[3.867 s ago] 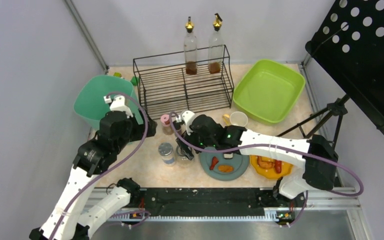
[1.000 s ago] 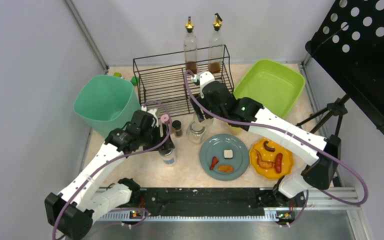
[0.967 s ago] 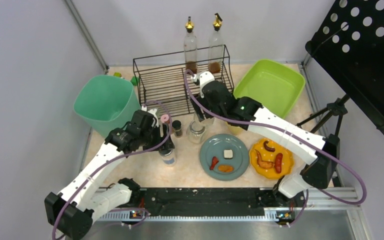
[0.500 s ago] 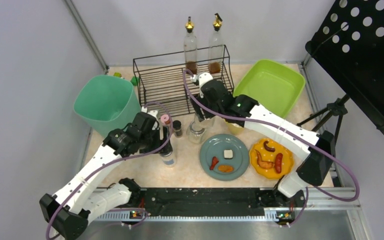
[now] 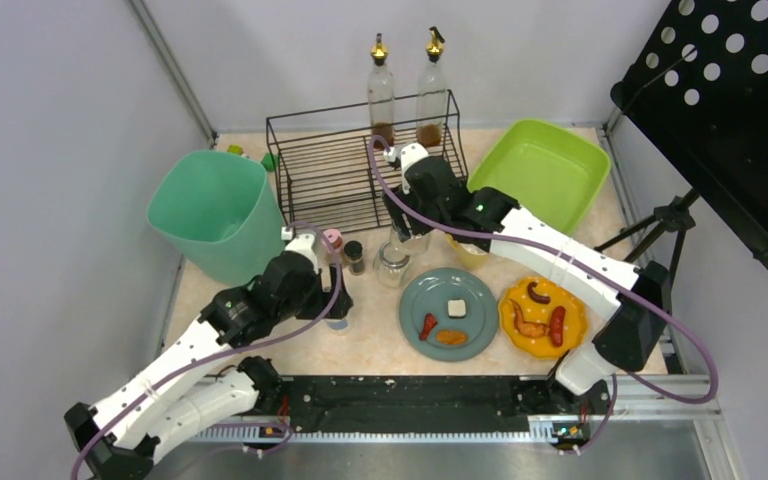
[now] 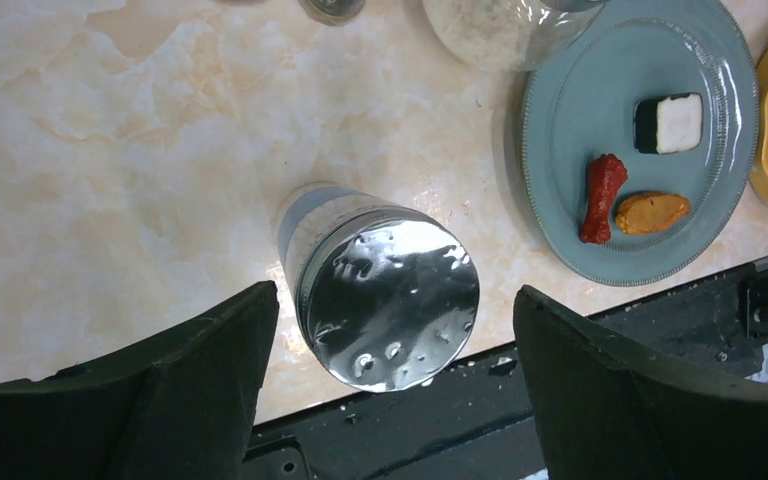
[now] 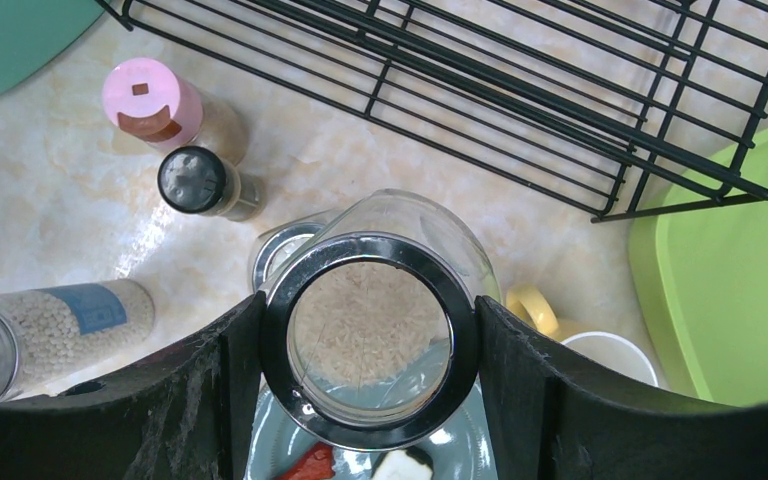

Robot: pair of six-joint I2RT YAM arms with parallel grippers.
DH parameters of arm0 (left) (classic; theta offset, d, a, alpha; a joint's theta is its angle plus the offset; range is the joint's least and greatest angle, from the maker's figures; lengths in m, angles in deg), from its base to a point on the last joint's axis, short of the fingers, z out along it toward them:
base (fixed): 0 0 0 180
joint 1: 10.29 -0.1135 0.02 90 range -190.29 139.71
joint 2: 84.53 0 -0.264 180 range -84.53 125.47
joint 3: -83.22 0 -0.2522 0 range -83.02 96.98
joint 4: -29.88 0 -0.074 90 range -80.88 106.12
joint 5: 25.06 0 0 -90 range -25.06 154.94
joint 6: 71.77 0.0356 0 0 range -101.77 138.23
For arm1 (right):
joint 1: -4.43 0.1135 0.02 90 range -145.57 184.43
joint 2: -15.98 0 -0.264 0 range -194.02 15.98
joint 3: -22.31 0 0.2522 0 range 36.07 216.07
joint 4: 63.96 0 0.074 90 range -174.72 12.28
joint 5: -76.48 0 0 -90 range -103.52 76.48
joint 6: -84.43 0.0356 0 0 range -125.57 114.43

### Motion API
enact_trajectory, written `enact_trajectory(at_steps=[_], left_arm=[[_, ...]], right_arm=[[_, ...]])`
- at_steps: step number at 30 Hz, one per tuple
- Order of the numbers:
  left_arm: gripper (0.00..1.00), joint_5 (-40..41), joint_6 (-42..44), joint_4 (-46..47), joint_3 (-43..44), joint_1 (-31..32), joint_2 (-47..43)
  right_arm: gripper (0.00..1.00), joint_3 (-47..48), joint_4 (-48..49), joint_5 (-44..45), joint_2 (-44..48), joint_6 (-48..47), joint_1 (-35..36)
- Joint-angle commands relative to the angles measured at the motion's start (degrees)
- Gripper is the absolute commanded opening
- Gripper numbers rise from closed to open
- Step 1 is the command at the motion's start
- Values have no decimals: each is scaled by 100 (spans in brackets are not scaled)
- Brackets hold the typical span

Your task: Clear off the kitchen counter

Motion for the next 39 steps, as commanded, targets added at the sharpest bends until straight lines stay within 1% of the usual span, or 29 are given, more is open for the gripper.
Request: enact_trajectory(at_steps=[1, 3, 4, 5, 10, 15, 20, 27, 31, 34, 38, 39], left_arm=[[93, 488, -137, 760, -405, 138, -558], [93, 516, -118, 997, -629, 172, -733], [97, 544, -101, 1128, -757, 204, -802], [99, 584, -97, 1253, -872, 232, -858], [99, 840, -81, 1680, -1226, 449, -953], [99, 1395, -39, 1799, -1234, 790, -847], [95, 1868, -72, 1813, -1154, 1125, -562], [90, 3125, -507, 1345, -946, 1855, -218], [81, 3544, -649, 1220, -845, 2113, -135], [66, 3729, -721, 1144, -757, 2235, -71], [58, 3864, -725, 1119, -686, 2312, 13], [53, 3876, -720, 1119, -674, 2315, 24]], right_arm=[[30, 30, 423, -12, 407, 44, -29], [30, 23, 422, -19, 443, 49, -33], [30, 13, 417, -19, 458, 47, -33], [30, 5, 416, -14, 465, 53, -33], [30, -75, 400, -13, 559, 111, -34], [30, -172, 408, -9, 600, 142, -31], [30, -226, 413, -30, 614, 181, -34], [30, -318, 439, -68, 639, 215, -29], [30, -364, 454, -94, 652, 227, -32], [30, -391, 466, -111, 639, 246, -34], [30, -385, 466, -107, 642, 256, -34], [30, -380, 466, -98, 641, 254, -34]])
